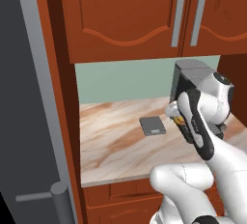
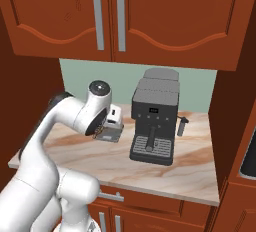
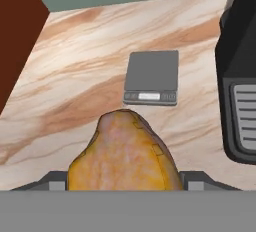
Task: Take the chicken drumstick from the fridge and place it on the digital scale on the counter by the fridge. Wait a few seconds for a reading, then move it to the plate on the dining counter.
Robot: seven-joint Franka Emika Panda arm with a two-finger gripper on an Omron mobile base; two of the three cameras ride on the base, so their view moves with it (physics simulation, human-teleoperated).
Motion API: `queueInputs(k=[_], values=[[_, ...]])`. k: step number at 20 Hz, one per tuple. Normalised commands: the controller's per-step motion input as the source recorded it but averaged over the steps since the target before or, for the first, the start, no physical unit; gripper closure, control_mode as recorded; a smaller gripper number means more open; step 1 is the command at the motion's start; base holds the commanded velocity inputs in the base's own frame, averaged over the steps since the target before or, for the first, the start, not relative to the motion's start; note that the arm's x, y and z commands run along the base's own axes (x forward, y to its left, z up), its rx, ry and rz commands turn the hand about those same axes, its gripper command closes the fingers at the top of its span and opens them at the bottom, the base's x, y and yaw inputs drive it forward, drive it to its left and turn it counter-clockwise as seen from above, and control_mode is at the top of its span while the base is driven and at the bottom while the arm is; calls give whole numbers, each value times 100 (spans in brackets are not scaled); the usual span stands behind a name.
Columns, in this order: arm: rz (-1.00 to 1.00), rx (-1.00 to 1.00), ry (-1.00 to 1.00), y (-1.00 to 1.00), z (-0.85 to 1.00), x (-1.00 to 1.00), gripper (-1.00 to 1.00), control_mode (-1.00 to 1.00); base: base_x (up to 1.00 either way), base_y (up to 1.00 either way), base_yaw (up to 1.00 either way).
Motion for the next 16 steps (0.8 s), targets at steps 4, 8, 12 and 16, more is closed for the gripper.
queueInputs(k=[4,8,12,16], values=[[4,-11,0,-12,93,-100,100,-100,0,0,0],[0,-17,1,-6,76,-100,100,-100,0,0,0],[0,-13,1,0,57,-98,100,-100,0,0,0],[0,-2,0,0,22,-71,100,-100,0,0,0]])
